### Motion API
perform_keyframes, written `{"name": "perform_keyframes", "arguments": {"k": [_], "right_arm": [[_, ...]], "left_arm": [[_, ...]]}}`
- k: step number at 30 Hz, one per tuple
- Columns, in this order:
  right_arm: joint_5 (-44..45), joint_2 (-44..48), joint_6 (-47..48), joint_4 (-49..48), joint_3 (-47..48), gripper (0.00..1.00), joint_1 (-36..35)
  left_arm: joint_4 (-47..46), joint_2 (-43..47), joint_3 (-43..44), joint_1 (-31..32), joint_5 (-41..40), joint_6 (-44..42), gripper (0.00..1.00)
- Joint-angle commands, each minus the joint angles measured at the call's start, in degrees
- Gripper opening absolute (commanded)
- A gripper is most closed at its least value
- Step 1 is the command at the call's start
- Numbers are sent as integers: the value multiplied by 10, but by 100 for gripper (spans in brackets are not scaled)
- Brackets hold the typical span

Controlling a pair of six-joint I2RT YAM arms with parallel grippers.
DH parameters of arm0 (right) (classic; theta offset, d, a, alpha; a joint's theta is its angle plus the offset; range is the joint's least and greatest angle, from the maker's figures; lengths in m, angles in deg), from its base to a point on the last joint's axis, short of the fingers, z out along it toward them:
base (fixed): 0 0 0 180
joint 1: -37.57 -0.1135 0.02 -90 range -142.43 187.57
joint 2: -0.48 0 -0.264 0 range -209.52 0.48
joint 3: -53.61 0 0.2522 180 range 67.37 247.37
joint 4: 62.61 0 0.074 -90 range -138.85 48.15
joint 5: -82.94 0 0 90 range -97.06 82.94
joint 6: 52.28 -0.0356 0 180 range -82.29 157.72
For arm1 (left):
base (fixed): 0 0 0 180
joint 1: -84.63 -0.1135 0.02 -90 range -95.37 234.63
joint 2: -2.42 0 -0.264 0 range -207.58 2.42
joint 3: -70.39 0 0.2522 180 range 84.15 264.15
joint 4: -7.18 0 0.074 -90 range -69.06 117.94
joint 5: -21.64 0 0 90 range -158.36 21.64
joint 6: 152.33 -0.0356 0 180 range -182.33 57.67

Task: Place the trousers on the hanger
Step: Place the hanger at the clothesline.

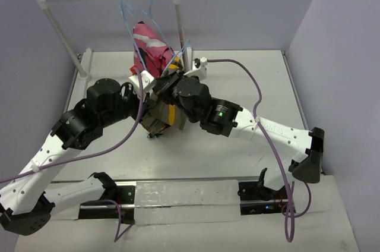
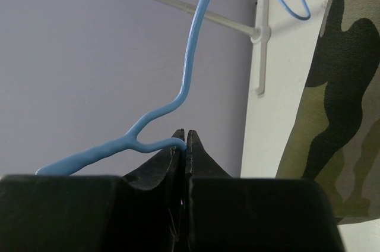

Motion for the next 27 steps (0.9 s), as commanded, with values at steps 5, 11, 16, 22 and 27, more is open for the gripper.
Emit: {"name": "perform_keyframes", "arguments": {"k": [5, 11, 16, 22, 27], "right_arm": [[-11, 15, -8, -38, -2, 0, -1], [-28, 7, -10, -48, 6, 0, -2], [-35, 3, -12, -51, 7, 0, -2], [-44, -1, -13, -52, 9, 0, -2], [-59, -14, -19, -47, 14, 0, -3]], "left_arm": [[-166, 98, -73, -9, -29, -92, 12], [-202, 143, -145, -9, -25, -119, 26], [-219, 140, -153, -9, -28, -114, 35], [-235, 118, -140, -9, -40, -107, 33], [-240, 94, -131, -9, -70, -109, 1]]}}
